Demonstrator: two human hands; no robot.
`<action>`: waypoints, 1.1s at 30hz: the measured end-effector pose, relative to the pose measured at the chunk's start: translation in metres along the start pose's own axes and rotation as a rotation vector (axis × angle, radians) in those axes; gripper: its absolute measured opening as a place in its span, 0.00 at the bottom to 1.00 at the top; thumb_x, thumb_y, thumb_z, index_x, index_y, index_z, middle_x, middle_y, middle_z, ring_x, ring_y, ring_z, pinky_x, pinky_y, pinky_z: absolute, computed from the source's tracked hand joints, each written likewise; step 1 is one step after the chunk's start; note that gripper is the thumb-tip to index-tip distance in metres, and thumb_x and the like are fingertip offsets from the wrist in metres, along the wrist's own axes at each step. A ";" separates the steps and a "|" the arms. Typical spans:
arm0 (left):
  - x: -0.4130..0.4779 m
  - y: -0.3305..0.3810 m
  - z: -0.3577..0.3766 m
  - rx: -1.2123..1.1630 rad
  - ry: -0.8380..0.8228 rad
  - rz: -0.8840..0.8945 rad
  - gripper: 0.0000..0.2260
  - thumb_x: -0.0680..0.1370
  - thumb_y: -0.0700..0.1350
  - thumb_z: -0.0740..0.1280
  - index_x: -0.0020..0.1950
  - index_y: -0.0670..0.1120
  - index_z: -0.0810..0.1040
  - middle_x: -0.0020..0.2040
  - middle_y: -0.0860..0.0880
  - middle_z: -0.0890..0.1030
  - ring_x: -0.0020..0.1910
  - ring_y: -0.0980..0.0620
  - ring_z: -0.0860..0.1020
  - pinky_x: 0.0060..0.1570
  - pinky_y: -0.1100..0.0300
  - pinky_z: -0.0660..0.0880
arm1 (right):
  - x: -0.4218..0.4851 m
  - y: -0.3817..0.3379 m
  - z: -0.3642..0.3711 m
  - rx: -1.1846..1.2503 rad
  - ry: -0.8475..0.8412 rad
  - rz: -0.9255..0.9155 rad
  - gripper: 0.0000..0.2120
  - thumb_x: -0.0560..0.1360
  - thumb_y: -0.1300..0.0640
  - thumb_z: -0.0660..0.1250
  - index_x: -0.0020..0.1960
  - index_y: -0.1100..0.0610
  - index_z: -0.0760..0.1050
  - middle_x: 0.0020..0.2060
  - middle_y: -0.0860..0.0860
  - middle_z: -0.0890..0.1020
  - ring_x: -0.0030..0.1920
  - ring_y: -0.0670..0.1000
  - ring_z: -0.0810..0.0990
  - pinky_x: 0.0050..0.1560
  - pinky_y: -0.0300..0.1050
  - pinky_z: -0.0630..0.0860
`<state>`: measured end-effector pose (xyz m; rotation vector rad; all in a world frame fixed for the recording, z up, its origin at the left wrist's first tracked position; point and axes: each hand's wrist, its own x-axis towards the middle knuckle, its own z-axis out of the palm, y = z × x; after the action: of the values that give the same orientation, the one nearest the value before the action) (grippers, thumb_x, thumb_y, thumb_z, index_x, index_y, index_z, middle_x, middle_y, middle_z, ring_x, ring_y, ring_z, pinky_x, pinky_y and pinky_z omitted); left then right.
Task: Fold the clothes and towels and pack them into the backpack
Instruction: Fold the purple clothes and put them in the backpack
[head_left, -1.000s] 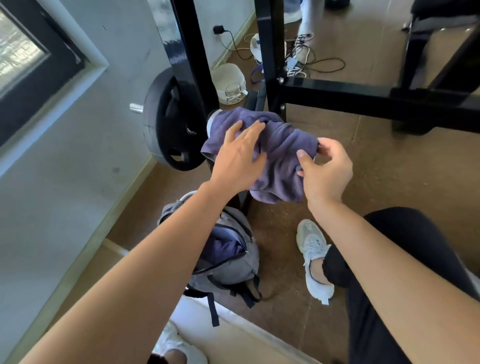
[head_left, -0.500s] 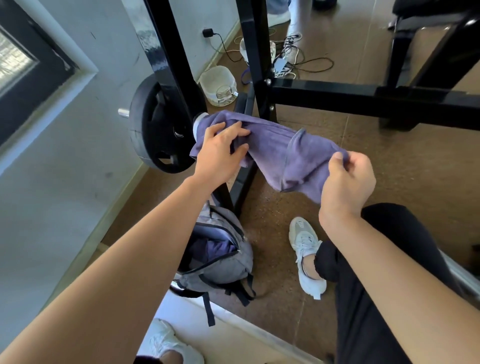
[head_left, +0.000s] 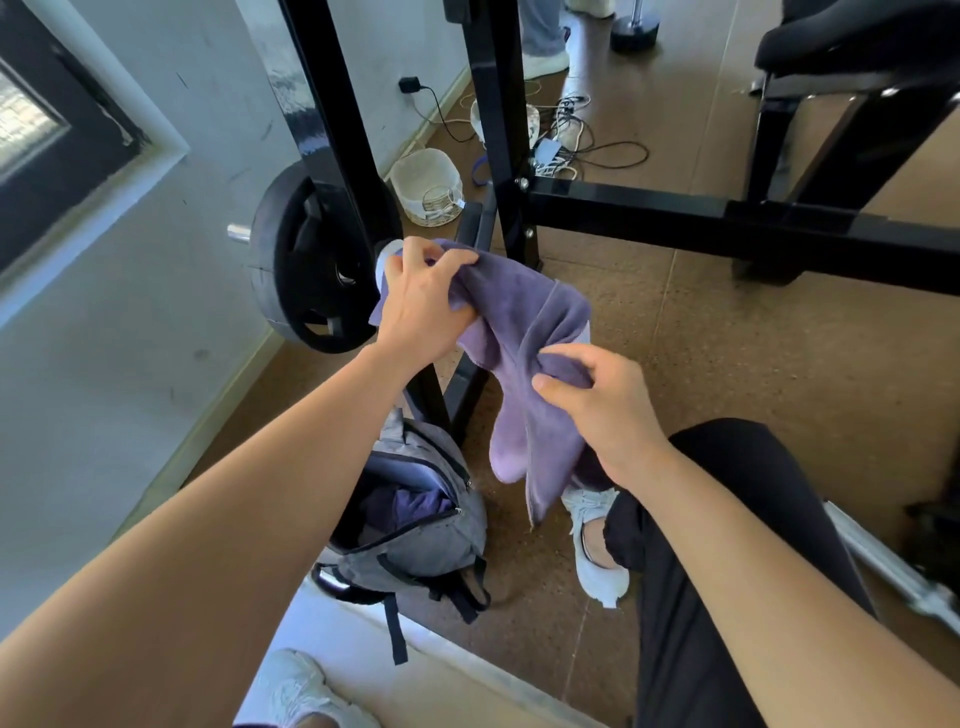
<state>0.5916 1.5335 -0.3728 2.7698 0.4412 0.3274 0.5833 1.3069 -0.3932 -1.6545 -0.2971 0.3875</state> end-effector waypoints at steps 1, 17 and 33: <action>0.001 0.000 0.000 -0.017 -0.004 -0.012 0.21 0.74 0.43 0.72 0.67 0.51 0.79 0.65 0.40 0.70 0.65 0.34 0.67 0.65 0.44 0.70 | -0.002 -0.003 0.000 -0.012 0.015 -0.057 0.07 0.75 0.64 0.73 0.50 0.55 0.83 0.43 0.44 0.86 0.46 0.37 0.82 0.46 0.30 0.74; 0.002 0.046 -0.020 0.036 -0.326 0.041 0.19 0.76 0.58 0.70 0.30 0.52 0.70 0.34 0.55 0.69 0.49 0.44 0.72 0.64 0.44 0.65 | 0.000 0.001 0.045 -0.487 -0.156 -0.578 0.06 0.73 0.57 0.69 0.43 0.51 0.84 0.44 0.44 0.84 0.59 0.48 0.76 0.66 0.60 0.66; -0.048 -0.002 -0.060 -1.058 0.235 -0.658 0.10 0.84 0.50 0.65 0.53 0.46 0.82 0.51 0.44 0.87 0.52 0.44 0.86 0.53 0.47 0.83 | 0.064 0.028 0.028 -0.920 0.186 -0.255 0.27 0.79 0.47 0.67 0.75 0.42 0.64 0.69 0.47 0.69 0.63 0.58 0.67 0.55 0.55 0.66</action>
<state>0.5302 1.5360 -0.3261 1.4740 0.8791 0.5187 0.6290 1.3555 -0.4285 -2.4884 -0.5935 -0.1381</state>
